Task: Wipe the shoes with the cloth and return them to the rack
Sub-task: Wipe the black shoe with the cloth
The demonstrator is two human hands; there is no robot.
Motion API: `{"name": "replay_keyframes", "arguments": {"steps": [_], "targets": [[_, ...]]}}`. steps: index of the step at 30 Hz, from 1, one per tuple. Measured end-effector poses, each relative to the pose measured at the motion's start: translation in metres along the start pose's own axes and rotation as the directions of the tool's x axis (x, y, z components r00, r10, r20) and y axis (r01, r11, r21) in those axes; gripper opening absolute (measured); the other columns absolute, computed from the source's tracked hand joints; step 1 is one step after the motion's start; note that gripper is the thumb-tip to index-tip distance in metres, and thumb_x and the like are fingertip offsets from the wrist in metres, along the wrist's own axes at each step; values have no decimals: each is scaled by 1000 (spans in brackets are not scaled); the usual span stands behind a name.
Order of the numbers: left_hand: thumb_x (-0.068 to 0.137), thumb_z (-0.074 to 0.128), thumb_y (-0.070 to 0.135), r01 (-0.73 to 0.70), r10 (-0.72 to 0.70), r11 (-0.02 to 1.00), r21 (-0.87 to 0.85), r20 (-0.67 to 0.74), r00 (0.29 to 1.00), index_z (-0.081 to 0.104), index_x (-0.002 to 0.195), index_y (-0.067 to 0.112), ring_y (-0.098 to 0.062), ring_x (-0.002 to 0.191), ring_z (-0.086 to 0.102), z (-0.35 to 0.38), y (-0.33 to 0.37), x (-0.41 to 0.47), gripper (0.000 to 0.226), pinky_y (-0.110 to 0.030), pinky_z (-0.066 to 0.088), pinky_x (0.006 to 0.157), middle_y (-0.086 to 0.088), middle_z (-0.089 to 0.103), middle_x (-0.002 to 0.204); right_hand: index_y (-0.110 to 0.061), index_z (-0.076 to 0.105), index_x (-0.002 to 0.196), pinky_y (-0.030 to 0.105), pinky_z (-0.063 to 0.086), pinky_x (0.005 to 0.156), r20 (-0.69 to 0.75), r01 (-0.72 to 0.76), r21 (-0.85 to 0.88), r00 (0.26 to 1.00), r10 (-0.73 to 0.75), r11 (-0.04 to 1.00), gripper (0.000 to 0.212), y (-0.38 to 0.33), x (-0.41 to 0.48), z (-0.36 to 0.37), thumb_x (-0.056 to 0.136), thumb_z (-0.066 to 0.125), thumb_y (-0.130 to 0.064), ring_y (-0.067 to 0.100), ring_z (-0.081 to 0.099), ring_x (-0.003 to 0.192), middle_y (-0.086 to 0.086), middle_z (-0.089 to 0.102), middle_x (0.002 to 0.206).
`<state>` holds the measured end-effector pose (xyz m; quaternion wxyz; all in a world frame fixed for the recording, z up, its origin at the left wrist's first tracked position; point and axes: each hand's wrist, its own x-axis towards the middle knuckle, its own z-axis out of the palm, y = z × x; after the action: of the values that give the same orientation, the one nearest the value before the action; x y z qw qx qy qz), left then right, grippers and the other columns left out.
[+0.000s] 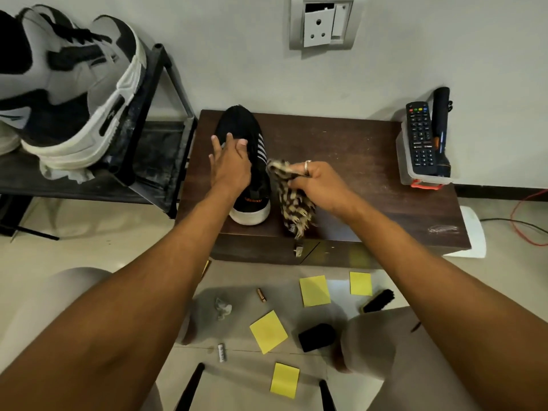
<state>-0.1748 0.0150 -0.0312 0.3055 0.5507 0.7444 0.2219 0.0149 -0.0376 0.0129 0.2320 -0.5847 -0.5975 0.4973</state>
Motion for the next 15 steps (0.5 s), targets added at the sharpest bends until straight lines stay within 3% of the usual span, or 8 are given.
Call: {"name": "replay_keyframes", "arguments": {"steps": [1, 3, 7, 10, 13, 15], "targets": [[113, 17, 33, -3, 3, 1000, 10, 31, 1000, 43, 152, 16, -26, 157, -9, -2, 2, -4, 50, -45, -1, 127, -9, 11, 171, -46, 76, 92, 55, 56, 86, -47, 7, 22, 999, -6, 1000, 39, 1, 5, 1, 97, 59, -11, 41, 70, 93, 10, 77, 98], [113, 17, 32, -26, 24, 999, 40, 50, 998, 41, 153, 15, -27, 157, -9, -1, 2, -14, 50, -45, -2, 127, -9, 11, 170, -49, 72, 98, 42, 52, 67, -54, 44, -4, 998, -44, 999, 41, 0, 11, 7, 100, 55, -11, 30, 66, 72, 15, 75, 99], [112, 17, 30, -52, 50, 997, 61, 42, 998, 47, 147, 16, -25, 157, -9, 3, -2, -18, 48, -47, -2, 126, -7, 18, 170, -35, 71, 123, 18, 43, 55, 30, 142, -149, 990, -139, 979, 45, -5, 9, 19, 100, 49, -4, 5, 58, 63, 1, 66, 106], [113, 19, 28, -26, 24, 998, 64, 39, 999, 44, 149, 14, -26, 158, -8, 1, 4, -20, 47, -46, -1, 126, -9, 14, 170, -30, 78, 105, 16, 37, 48, 100, 108, -165, 991, -92, 980, 37, -10, 5, 12, 97, 51, -5, 1, 49, 49, 2, 68, 91], [113, 19, 31, -25, 23, 999, 47, 45, 999, 45, 149, 15, -25, 158, -8, 0, 5, -21, 47, -45, -1, 126, -8, 13, 170, -22, 73, 68, 29, 36, 59, 121, 23, -136, 993, -6, 990, 32, -12, 5, 3, 90, 55, -7, 9, 44, 56, 10, 57, 67], [112, 21, 34, -40, 41, 999, -15, 86, 995, 47, 147, 18, -23, 157, -11, -1, 1, -19, 47, -45, -2, 126, -5, 14, 170, -11, 67, 65, 32, 36, 65, 41, -28, -77, 999, 31, 997, 24, -9, 8, 0, 85, 56, -8, 13, 45, 62, 5, 53, 65]]}}
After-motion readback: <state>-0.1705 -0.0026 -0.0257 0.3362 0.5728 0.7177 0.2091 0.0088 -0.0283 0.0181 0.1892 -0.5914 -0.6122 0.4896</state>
